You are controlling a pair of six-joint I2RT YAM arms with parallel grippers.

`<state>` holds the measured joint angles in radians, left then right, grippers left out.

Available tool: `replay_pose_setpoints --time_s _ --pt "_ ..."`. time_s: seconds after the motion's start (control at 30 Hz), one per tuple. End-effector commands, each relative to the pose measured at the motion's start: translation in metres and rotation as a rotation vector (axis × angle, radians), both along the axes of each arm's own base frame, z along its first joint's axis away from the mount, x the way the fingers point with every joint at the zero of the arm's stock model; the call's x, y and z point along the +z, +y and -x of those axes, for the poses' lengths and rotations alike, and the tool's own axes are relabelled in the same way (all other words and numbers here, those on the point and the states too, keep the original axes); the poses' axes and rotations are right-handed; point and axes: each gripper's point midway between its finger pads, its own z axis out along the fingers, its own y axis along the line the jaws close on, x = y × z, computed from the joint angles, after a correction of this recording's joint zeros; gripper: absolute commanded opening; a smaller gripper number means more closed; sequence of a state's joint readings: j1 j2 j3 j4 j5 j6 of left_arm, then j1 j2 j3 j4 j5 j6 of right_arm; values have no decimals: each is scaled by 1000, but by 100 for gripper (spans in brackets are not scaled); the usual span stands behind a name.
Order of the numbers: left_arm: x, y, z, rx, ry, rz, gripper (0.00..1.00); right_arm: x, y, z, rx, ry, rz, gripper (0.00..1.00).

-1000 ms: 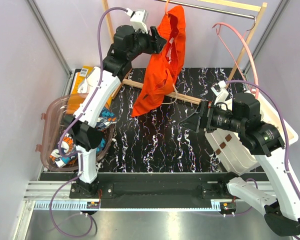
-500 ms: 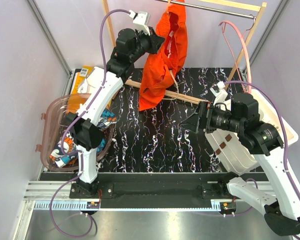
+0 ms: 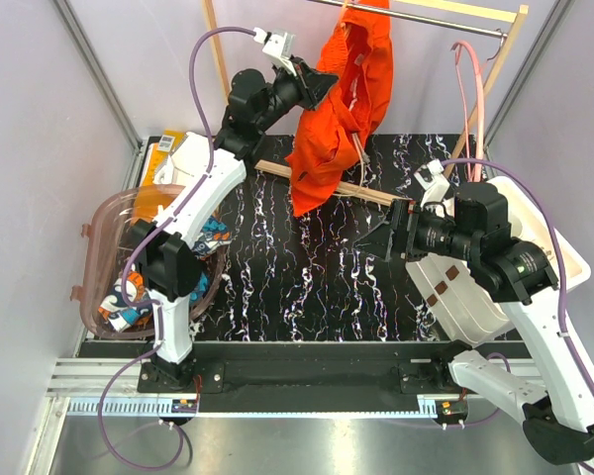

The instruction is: Remove the shorts from the hanger

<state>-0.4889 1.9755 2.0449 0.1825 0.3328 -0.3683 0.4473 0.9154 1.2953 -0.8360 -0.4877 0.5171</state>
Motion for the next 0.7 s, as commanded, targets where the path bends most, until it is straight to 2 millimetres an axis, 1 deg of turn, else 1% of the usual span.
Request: replay_pose_setpoints --time_s 0.0,0.13,0.23,0.43,0.47,0.5,0.53,0.57,0.6,0.63,0.67 --pt "126 25 60 -61 -341 198 0 3 0 -3 3 -36 10 100" --pt "129 25 69 -93 -345 209 0 4 1 -5 6 -37 17 100" --pt "129 28 79 -119 -349 218 0 4 1 -6 4 -42 21 100" --pt "109 31 102 -163 -296 174 0 4 0 -9 4 -56 36 100" --pt "104 36 111 -167 -277 173 0 6 0 -9 2 -65 36 100" --pt "99 37 116 -170 -251 168 0 7 -1 -10 3 -73 42 100" --pt "85 38 115 -168 -203 156 0 7 -1 -11 3 -73 49 100" --pt "93 44 130 -176 -193 165 0 11 -1 -12 0 -82 52 100" --pt "84 46 133 -180 -141 151 0 10 -1 -15 -1 -80 61 100" --pt "80 50 147 -200 -99 157 0 15 -1 -15 2 -93 58 100" --pt "71 52 152 -208 -52 152 0 16 1 -16 7 -94 55 100"
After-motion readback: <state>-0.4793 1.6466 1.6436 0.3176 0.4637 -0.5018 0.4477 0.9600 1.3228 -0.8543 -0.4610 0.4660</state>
